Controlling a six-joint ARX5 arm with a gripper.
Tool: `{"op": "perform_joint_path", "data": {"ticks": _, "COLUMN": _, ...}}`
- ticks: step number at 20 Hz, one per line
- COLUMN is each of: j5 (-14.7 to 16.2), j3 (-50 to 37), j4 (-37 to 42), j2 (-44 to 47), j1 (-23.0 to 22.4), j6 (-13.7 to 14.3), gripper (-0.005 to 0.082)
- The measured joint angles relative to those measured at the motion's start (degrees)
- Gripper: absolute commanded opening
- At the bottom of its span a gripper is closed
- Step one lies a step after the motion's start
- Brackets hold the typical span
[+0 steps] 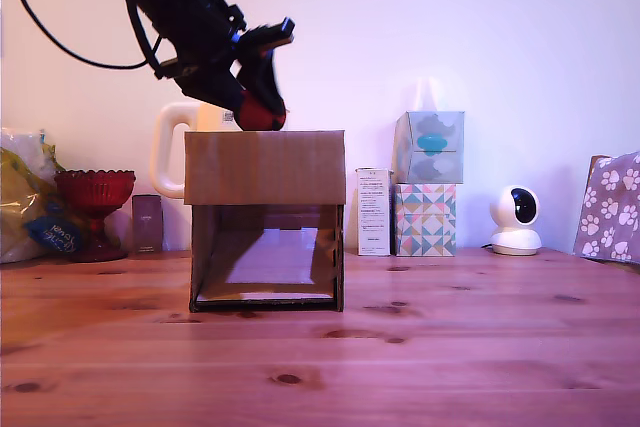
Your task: Drop the footbag into the cardboard dice tower
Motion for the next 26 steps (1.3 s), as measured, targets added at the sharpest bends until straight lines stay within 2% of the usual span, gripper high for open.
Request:
{"op": "perform_joint_path", "data": {"ticks": 2, "j5": 0.0, "j3": 0.5, "j4": -1.2, "j2": 0.0, "j1": -0.2, "j6": 0.1, "gripper": 0.0733}}
{"op": "perform_joint_path", "data": {"ticks": 3, "j5": 0.0, "j3": 0.5, "j4": -2.4, "j2": 0.0, "j1": -0.3, "j6": 0.2, "gripper": 0.0698}}
{"op": "perform_joint_path", "data": {"ticks": 4, "j5": 0.0, "j3": 0.6, "j4": -4.2, "j2": -0.1, "j1": -0.3, "j6": 0.4, "gripper": 0.0622}}
{"op": "perform_joint_path", "data": {"ticks": 5, "j5": 0.4, "j3": 0.6, "j4": -6.3, "j2": -0.2, "j1": -0.5, "j6": 0.9, "gripper": 0.0496}}
{"op": "perform_joint_path", "data": {"ticks": 6, "j5": 0.5, "j3": 0.7, "j4": -8.7, "j2": -0.4, "j1": -0.7, "j6": 1.1, "gripper": 0.0334}}
{"op": "perform_joint_path", "data": {"ticks": 8, "j5": 0.9, "j3": 0.6, "j4": -13.5, "j2": -1.5, "j1": -1.3, "j6": 1.2, "gripper": -0.0040}}
{"op": "perform_joint_path", "data": {"ticks": 9, "j5": 1.0, "j3": 0.6, "j4": -15.1, "j2": -2.4, "j1": -1.7, "j6": 1.2, "gripper": -0.0009}}
{"op": "perform_joint_path", "data": {"ticks": 13, "j5": 2.3, "j3": 0.3, "j4": -16.2, "j2": -6.7, "j1": -3.4, "j6": 1.2, "gripper": -0.0025}}
{"op": "perform_joint_path", "data": {"ticks": 15, "j5": 3.4, "j3": -4.2, "j4": -9.3, "j2": -10.0, "j1": -4.4, "j6": 1.2, "gripper": -0.0025}}
{"op": "perform_joint_path", "data": {"ticks": 21, "j5": 4.6, "j3": -32.7, "j4": 18.3, "j2": -20.7, "j1": -5.2, "j6": 1.0, "gripper": -0.0025}}
{"op": "perform_joint_path", "data": {"ticks": 26, "j5": 4.7, "j3": -44.7, "j4": 22.8, "j2": -30.6, "j1": -3.8, "j6": -0.7, "gripper": -0.0025}}
